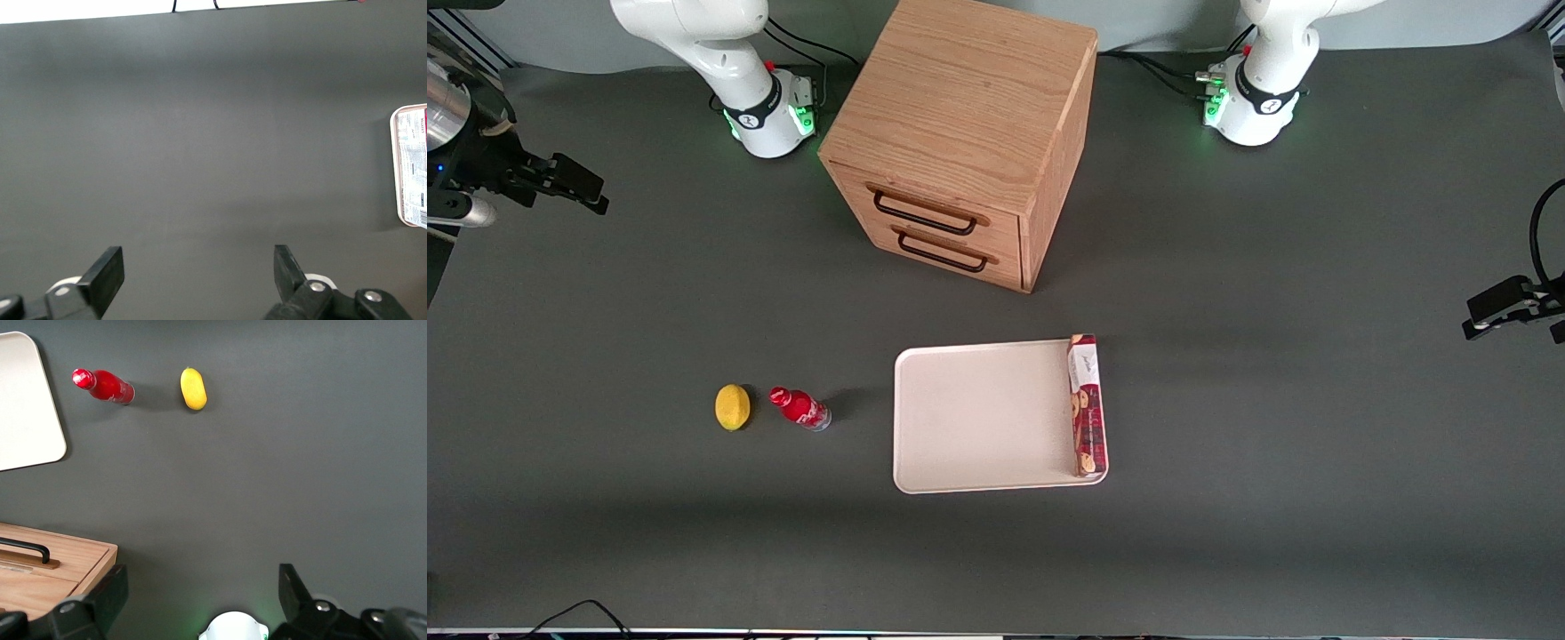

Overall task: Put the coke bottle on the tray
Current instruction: 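Move the right gripper out toward the red Coca-Cola bottle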

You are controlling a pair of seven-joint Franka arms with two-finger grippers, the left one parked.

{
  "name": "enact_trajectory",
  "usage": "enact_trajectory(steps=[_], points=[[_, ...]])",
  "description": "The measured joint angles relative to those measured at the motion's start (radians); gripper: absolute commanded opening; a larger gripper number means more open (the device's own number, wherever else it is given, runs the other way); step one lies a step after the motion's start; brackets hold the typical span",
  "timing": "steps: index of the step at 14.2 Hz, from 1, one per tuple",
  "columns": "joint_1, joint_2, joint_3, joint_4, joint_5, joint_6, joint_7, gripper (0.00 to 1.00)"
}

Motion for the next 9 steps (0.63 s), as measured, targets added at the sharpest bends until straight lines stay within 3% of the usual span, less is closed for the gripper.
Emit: enact_trajectory(steps=[6, 9], points=[[0.011, 0.027, 0.010, 0.050, 0.009, -0.014, -0.042, 1.00], [0.032, 0.155, 0.096, 0.221, 0.013, -0.012, -0.039, 1.00]])
